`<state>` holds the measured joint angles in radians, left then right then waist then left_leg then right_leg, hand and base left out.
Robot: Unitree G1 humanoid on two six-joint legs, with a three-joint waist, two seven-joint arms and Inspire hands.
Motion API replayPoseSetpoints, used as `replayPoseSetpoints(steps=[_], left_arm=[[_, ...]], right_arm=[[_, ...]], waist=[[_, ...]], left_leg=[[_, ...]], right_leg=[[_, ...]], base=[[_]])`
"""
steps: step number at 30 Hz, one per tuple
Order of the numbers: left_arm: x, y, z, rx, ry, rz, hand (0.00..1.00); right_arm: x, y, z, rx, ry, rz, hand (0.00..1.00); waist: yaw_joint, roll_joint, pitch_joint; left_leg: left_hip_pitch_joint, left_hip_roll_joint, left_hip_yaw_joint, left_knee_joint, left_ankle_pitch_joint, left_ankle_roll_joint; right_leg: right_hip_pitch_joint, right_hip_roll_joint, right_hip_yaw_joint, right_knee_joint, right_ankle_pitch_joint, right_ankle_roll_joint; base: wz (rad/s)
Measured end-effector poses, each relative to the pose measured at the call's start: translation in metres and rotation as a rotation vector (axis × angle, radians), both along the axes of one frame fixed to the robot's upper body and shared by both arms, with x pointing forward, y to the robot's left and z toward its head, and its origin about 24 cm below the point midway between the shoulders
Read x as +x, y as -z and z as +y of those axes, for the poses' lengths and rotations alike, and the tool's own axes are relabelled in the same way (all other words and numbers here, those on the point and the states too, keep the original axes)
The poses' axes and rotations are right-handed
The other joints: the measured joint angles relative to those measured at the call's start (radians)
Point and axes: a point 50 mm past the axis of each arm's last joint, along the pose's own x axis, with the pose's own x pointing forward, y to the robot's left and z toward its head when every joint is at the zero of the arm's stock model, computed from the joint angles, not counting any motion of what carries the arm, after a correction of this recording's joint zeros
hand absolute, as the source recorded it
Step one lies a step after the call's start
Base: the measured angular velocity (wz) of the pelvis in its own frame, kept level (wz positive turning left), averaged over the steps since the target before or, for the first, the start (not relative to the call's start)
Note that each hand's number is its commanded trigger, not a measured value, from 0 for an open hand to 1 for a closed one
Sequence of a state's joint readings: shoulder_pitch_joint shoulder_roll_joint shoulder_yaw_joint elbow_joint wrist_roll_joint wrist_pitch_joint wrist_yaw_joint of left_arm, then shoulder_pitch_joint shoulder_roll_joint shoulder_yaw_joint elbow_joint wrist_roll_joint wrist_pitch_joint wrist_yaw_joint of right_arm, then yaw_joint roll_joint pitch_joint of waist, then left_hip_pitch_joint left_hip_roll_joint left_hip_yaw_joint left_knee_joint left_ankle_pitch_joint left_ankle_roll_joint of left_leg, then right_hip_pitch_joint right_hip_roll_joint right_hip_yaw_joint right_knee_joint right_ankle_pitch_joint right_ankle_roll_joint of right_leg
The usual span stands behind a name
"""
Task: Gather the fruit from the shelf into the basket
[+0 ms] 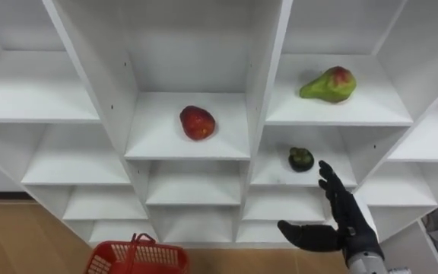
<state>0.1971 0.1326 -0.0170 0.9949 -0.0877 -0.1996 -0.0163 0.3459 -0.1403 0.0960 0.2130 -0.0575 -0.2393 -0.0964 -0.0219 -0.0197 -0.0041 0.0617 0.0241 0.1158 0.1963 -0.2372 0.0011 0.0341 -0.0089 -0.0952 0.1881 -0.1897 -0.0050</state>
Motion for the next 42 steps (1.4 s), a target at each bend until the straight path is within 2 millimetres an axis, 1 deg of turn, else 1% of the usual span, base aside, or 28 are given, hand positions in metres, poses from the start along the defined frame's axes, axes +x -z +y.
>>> replayPoseSetpoints(steps=[2,6,12,13,14,16,19,28,33,42], left_arm=[[-0.003,0.0,0.0,-0.016,-0.014,0.004,1.0],[-0.006,0.001,-0.002,-0.032,-0.018,0.009,1.0],[-0.006,0.002,-0.006,-0.036,0.007,0.011,1.0],[-0.006,0.002,-0.006,-0.037,0.007,0.012,1.0],[-0.007,0.002,-0.006,-0.037,0.008,0.013,1.0],[-0.008,0.002,-0.006,-0.037,0.009,0.017,1.0],[-0.01,0.002,-0.005,-0.04,0.01,0.021,1.0],[-0.01,0.002,-0.007,-0.048,0.029,0.024,1.0],[-0.01,0.003,-0.008,-0.048,0.044,0.027,1.0],[-0.008,0.002,-0.004,-0.03,0.067,0.027,1.0]], right_arm=[[-0.001,0.0,-0.001,-0.011,0.011,-0.001,0.0],[-0.003,-0.007,-0.001,-0.013,0.039,-0.033,0.0],[0.005,-0.031,0.001,-0.026,0.07,-0.166,0.0],[0.006,-0.034,0.001,-0.025,0.074,-0.186,0.0],[0.006,-0.039,0.002,-0.029,0.076,-0.205,0.0],[0.006,-0.045,0.002,-0.033,0.071,-0.235,0.0],[0.006,-0.046,0.001,-0.039,0.08,-0.245,0.0],[0.005,-0.047,-0.001,-0.052,0.115,-0.252,0.0],[0.006,-0.055,-0.001,-0.055,0.128,-0.296,0.0],[0.007,-0.059,-0.001,-0.066,0.16,-0.339,0.0]], waist=[[-0.002,-0.002,-0.0021],[0.0,0.001,-0.0013],[-0.005,0.005,0.0],[-0.005,0.007,0.0015],[-0.004,0.006,-0.0005],[-0.003,0.008,0.0],[-0.004,0.009,-0.0007],[-0.005,0.007,-0.0015],[-0.005,0.009,-0.0003],[-0.002,0.009,0.0004]], left_leg=[[-0.001,0.001,0.005,0.0,0.0,0.0],[-0.003,0.001,0.021,0.001,0.0,0.0],[-0.014,0.002,0.027,-0.001,0.0,0.0],[-0.013,0.002,0.028,-0.003,0.001,0.001],[-0.013,0.002,0.031,-0.01,0.002,0.004],[-0.014,0.002,0.038,-0.013,0.004,0.005],[-0.011,0.002,0.047,-0.017,0.004,0.005],[-0.016,0.002,0.051,-0.023,0.004,0.005],[-0.016,0.002,0.06,-0.027,0.004,0.005],[-0.016,0.003,0.073,-0.029,0.004,0.005]], right_leg=[[0.002,0.0,-0.001,0.001,0.003,0.0],[-0.007,0.0,0.01,0.005,0.004,0.0],[-0.021,0.0,0.017,0.017,0.005,0.001],[-0.022,0.001,0.02,0.018,0.006,0.0],[-0.028,0.002,0.022,0.02,0.006,0.0],[-0.033,0.003,0.029,0.021,0.007,0.001],[-0.036,0.004,0.039,0.021,0.007,0.001],[-0.046,0.005,0.043,0.021,0.007,0.002],[-0.053,0.007,0.052,0.024,0.007,0.002],[-0.066,0.009,0.065,0.036,0.007,0.002]], base=[[-0.09],[-0.1],[-0.04],[-0.06],[-0.07],[-0.1],[-0.09],[-0.01],[-0.06],[-0.06]])
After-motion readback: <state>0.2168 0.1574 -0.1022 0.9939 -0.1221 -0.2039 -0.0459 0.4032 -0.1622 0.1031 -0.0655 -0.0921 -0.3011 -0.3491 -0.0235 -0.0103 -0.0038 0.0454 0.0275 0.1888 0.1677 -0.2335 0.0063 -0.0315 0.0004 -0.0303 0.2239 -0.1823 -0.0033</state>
